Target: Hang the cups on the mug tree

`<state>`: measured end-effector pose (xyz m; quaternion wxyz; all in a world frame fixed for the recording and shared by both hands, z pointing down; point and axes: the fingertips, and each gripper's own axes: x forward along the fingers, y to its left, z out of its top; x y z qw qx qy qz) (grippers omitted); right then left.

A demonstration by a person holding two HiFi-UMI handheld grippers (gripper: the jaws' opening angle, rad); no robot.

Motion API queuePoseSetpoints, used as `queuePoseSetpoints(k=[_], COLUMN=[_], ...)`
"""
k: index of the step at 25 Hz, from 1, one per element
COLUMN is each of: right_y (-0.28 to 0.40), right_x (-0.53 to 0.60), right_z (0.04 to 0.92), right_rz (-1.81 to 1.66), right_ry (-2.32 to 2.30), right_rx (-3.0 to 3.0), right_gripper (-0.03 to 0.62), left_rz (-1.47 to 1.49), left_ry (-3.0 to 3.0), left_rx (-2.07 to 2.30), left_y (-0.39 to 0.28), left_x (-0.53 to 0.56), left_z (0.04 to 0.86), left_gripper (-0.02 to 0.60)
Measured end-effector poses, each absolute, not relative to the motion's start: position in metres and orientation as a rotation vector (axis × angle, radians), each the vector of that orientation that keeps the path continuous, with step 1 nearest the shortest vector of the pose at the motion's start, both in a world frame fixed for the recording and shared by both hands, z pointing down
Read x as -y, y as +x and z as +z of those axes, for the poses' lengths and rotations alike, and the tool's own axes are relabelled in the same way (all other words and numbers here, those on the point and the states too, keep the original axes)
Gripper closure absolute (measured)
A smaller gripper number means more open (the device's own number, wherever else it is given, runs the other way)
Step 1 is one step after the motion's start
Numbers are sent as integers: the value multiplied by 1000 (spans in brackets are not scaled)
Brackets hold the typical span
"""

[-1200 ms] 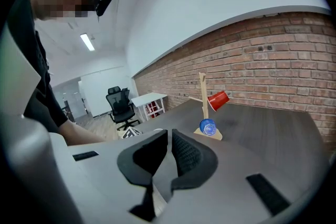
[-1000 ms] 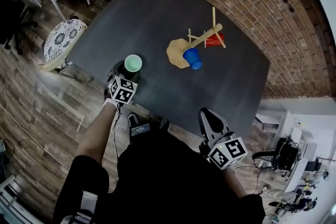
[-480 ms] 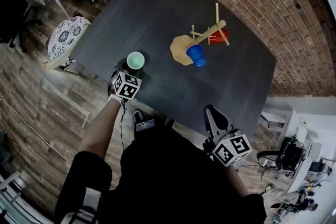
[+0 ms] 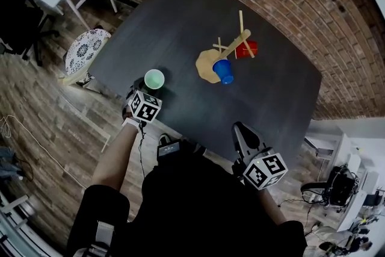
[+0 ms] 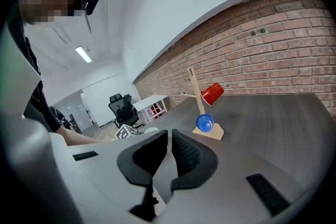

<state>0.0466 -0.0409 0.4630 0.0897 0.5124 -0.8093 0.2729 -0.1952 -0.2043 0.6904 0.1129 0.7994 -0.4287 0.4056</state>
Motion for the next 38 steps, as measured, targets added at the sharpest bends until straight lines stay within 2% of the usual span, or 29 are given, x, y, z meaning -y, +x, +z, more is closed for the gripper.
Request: queuePoseSetpoints(k=[6,11,23,32,38], right_y=[61,69,119,146,163], right_x=[47,47,37,37,36], right_z=[467,464,463,469,476], right_rz=[912,948,1017,1100,1109], right_ry=[1511,1484,1487,1447,1423], right_rx=[2473,2543,2655,2718,2738], right_gripper=[545,545,545,545,545], left_rz=[1509,1884,2443,2808,2855], left_ry=[2397,2428,2313,2069,2098], left_rx=[1391,1473,1515,1411,1345], left_y=[-177,-159,-117,-76,-33], left_x=[215,230,262,280,279], left_z=[629,576,508,500,493], left_gripper=[342,342,342,342,342])
